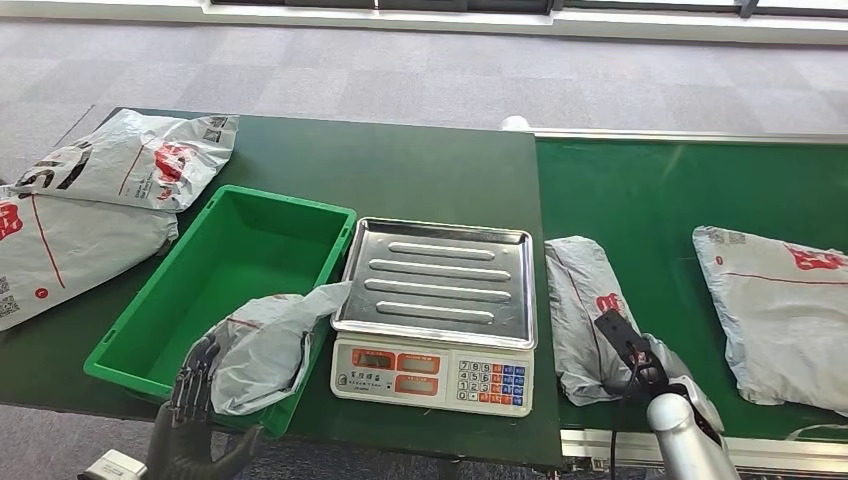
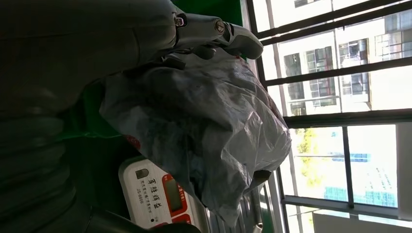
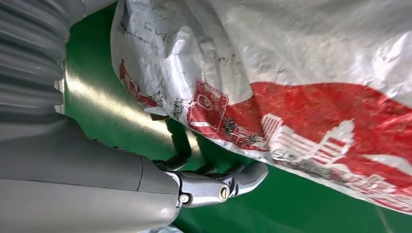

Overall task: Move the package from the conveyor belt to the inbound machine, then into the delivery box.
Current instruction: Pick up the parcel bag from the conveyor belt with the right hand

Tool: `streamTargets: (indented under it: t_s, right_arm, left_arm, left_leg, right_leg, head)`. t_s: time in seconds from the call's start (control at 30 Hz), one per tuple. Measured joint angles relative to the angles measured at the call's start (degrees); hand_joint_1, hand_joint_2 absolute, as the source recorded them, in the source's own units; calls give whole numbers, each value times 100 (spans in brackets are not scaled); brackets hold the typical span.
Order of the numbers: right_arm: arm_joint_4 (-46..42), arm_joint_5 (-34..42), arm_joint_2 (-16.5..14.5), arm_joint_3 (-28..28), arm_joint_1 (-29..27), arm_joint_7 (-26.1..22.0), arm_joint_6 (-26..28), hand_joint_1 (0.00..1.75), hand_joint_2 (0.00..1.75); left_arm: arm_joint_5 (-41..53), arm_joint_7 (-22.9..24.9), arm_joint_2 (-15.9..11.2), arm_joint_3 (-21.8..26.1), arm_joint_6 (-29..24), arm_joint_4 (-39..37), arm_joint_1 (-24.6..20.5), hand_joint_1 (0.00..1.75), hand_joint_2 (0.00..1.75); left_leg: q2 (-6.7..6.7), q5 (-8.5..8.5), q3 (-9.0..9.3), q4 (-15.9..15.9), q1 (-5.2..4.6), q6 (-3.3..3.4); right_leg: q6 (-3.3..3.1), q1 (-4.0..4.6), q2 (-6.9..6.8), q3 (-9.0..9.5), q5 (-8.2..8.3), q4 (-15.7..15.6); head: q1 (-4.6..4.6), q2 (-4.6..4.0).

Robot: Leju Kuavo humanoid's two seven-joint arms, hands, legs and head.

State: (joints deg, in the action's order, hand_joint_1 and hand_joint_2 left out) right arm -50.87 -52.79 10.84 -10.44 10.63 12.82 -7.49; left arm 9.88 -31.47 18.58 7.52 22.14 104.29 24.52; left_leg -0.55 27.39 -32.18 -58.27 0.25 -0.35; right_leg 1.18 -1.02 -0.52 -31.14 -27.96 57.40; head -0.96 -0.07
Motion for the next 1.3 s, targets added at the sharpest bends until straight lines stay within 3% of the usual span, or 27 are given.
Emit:
streamTargets:
  t_s: [0.07,0.1,0.2,0.23,0.63,1.13,1.23,1.3]
  right_arm:
    - [-16,-57,0,-92,-33,1,-63,0,175]
    - [-26,-86,0,-146,-51,1,-90,31,175]
    - [-56,-133,-1,-308,-108,-21,-124,162,175]
    - [-78,-150,-3,-358,-133,-42,-126,175,175]
    - [-491,-603,-91,-982,-369,-285,-137,175,175]
    - [-666,-563,-225,-1107,-412,-480,53,175,175]
    - [-723,-371,-269,-1119,-451,-713,285,175,175]
    - [-837,43,-330,-1138,-471,-1135,544,175,175]
  left_arm:
    - [4,15,-13,-45,0,-48,-46,0,175]
    - [5,20,-20,-66,0,-74,-69,0,175]
    - [5,34,-44,-117,-1,-143,-130,0,175]
    - [-2,42,-56,-135,-1,-163,-151,0,175]
    - [-150,163,-202,-241,-50,-235,-252,0,175]
    - [-182,170,-221,-243,-67,-192,-248,0,175]
    - [-182,150,-221,-242,-54,-185,-243,0,175]
    - [-181,107,-221,-239,-45,-183,-235,0,175]
  left_leg:
    - [-1,1,3,0,1,6]
    - [-2,2,5,0,1,9]
    - [-5,5,13,0,3,18]
    - [-7,5,15,0,3,21]
    - [-8,8,16,-3,3,29]
    - [-7,7,8,-2,6,29]
    - [-8,6,-3,-2,6,28]
    - [-5,4,-15,-2,5,25]
  right_leg:
    - [2,0,-2,7,1,-5]
    - [3,1,-3,12,1,-8]
    - [6,2,-8,28,0,-18]
    - [8,2,-9,33,0,-20]
    - [21,3,-9,40,5,-31]
    - [20,5,-8,36,5,-30]
    - [20,5,-9,32,7,-28]
    - [18,5,-4,20,12,-24]
  head:
    - [0,0]
    - [0,0]
    - [0,0]
    - [0,0]
    - [0,0]
    - [0,0]
    - [0,0]
    - [0,0]
